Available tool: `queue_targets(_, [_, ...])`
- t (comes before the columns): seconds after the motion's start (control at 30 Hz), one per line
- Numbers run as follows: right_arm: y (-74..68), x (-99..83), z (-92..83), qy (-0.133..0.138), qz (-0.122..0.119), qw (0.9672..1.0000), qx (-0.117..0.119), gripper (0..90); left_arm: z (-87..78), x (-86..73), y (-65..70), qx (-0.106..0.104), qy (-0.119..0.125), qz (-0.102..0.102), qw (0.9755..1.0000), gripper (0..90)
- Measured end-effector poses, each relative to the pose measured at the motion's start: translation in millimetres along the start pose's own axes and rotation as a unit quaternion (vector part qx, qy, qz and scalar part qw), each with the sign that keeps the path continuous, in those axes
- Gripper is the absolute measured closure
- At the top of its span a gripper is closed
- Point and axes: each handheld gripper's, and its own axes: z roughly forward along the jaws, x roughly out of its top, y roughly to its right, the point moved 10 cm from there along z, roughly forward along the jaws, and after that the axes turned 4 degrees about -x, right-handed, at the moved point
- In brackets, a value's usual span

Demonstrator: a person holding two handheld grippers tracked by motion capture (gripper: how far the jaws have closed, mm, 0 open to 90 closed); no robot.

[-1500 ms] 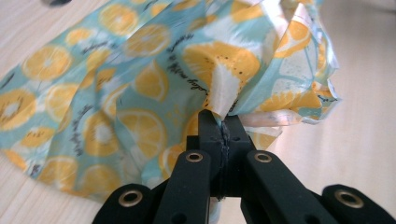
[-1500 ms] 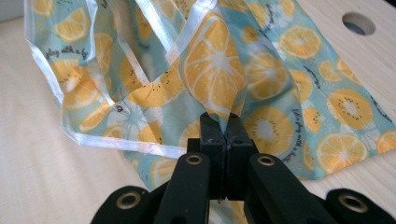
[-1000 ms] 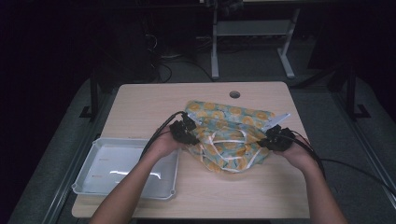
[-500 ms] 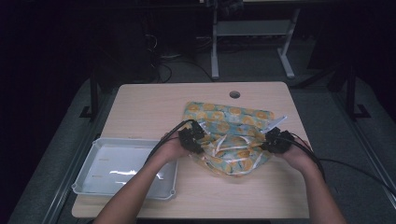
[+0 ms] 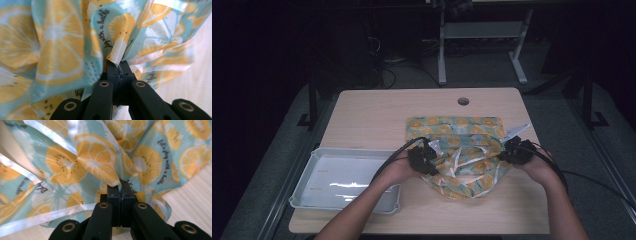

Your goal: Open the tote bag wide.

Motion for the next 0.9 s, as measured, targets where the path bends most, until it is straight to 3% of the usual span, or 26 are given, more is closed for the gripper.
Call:
queue_targets(0.1, [0.2, 3.7, -10.4, 0.015, 0.001, 0.9999, -0.001, 88.6, -20.6, 7.4, 2.9, -0.006, 0.029, 0.003, 0.9995, 89.9])
queue_targets(0.2, [1.4, 9.0, -22.7, 0.028, -0.002, 0.9996, -0.005, 88.6, -40.9, 16.7, 4.7, -0.011, 0.074, -0.003, 0.9972, 90.0])
queue_targets(0.37, [4.7, 25.7, -39.3, 0.057, -0.002, 0.9983, -0.005, 88.6, -68.8, 26.2, -6.8, 0.002, 0.107, -0.009, 0.9943, 89.9])
queue_targets(0.53, [11.8, 40.6, -41.6, 0.068, 0.001, 0.9977, -0.001, 88.5, -82.6, 31.6, -32.1, 0.018, 0.123, -0.031, 0.9917, 89.9])
queue_targets(0.7, [25.3, 56.2, -34.7, 0.07, 0.006, 0.9975, -0.009, 88.5, -81.6, 34.0, -65.6, 0.037, 0.139, -0.069, 0.9873, 89.8])
queue_targets(0.87, [37.4, 67.9, -18.0, 0.068, 0.019, 0.9974, -0.015, 88.5, -74.2, 32.9, -98.4, 0.061, 0.159, -0.117, 0.9785, 89.7])
queue_targets(0.9, [39.4, 70.0, -13.9, 0.065, 0.023, 0.9974, -0.018, 88.5, -71.9, 31.7, -103.8, 0.067, 0.155, -0.122, 0.9782, 89.7])
